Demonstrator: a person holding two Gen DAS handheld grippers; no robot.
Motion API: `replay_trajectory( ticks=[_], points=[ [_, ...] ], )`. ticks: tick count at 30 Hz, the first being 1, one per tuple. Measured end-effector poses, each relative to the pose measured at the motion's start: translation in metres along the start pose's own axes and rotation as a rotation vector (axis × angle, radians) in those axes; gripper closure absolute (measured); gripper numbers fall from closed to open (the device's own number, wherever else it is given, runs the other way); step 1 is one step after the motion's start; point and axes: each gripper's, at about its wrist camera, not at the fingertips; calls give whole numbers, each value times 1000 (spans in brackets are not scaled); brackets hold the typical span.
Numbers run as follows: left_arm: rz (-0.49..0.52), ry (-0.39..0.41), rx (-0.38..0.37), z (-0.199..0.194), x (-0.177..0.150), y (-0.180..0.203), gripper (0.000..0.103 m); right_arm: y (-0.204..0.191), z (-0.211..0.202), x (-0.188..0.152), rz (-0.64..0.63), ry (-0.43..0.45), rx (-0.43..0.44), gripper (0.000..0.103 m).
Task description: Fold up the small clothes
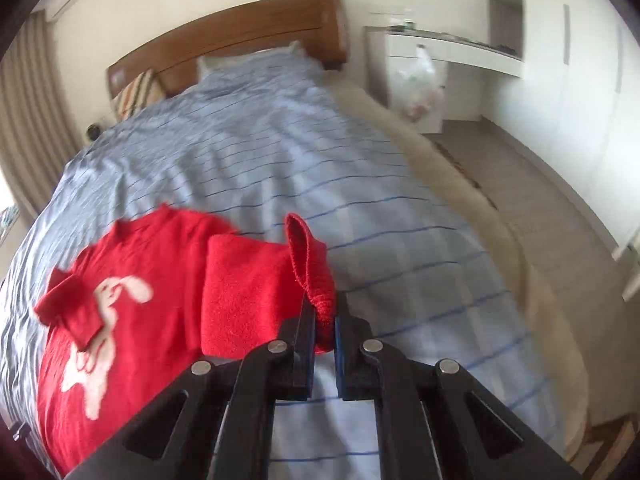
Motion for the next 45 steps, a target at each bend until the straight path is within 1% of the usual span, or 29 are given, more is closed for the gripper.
replay_trajectory(
  ticks=[2, 4, 6, 8, 11, 14, 16, 19, 21, 22, 23, 24, 26, 28, 29, 30, 32, 34, 35, 36, 38, 40, 43, 45],
  points=[
    [0, -10, -1, 2, -2, 3, 18, 50, 3, -2, 73, -26, -69, 96],
    [12, -17, 4, 3, -4, 7, 18, 81, 8, -14, 110, -59, -116, 96],
    [21, -22, 8, 3, -5, 11, 18, 100, 16, -29, 140, -93, -129, 96],
    [26, -24, 11, 1, -6, 13, 18, 114, 28, -44, 188, -134, -118, 96],
    [39, -17, 22, -3, -6, 14, 18, 132, 42, -61, 268, -174, -114, 96],
    [49, -7, 40, -8, -6, 11, 18, 148, 51, -74, 364, -199, -81, 97],
    [46, -8, 48, -8, -6, 8, 18, 152, 53, -79, 384, -199, -72, 97],
    [38, -16, 49, -7, -5, 5, 18, 152, 56, -83, 377, -202, -70, 96],
    [53, -15, 43, -9, -3, 8, 18, 154, 55, -83, 380, -205, -57, 94],
    [70, -9, 39, -12, -1, 11, 18, 156, 53, -83, 394, -202, -57, 92],
    [92, 1, 37, -15, 3, 15, 18, 159, 51, -84, 407, -197, -63, 84],
    [119, 14, 36, -19, 8, 20, 18, 163, 47, -86, 416, -196, -87, 79],
    [182, 48, 34, -25, 20, 33, 18, 171, 38, -90, 422, -184, -108, 79],
    [250, 81, 18, -31, 37, 50, 18, 175, 20, -92, 405, -148, -168, 79],
    [284, 99, 3, -33, 47, 60, 18, 172, 7, -92, 381, -116, -189, 78],
    [318, 116, -15, -34, 57, 72, 18, 166, -7, -92, 349, -83, -191, 78],
    [397, 127, -68, -32, 76, 99, 15, 143, -33, -95, 272, -34, -157, 77],
    [503, 124, -127, -25, 89, 133, 15, 111, -54, -102, 213, 0, -83, 67],
    [567, 111, -158, -19, 92, 150, 13, 93, -63, -108, 189, 15, -44, 57],
    [643, 90, -184, -10, 94, 170, 13, 75, -71, -116, 170, 31, 0, 54],
    [788, 73, -190, 8, 92, 206, 13, 39, -81, -131, 136, 43, 82, 54],
    [909, 40, -190, 29, 89, 237, 14, 6, -86, -145, 109, 25, 160, 54],
    [1040, -48, -207, 61, 89, 270, 19, -30, -87, -165, 84, -1, 238, 54],
    [1094, -97, -193, 81, 90, 284, 23, -44, -90, -173, 63, 2, 254, 54]
  ],
)
Point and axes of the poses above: each gripper's, at about its wrist camera, not at the fingertips, and z roughly the way its jaws point, y to its right, x to its top, and after that the axes turned 13 degrees about -x, right-handed
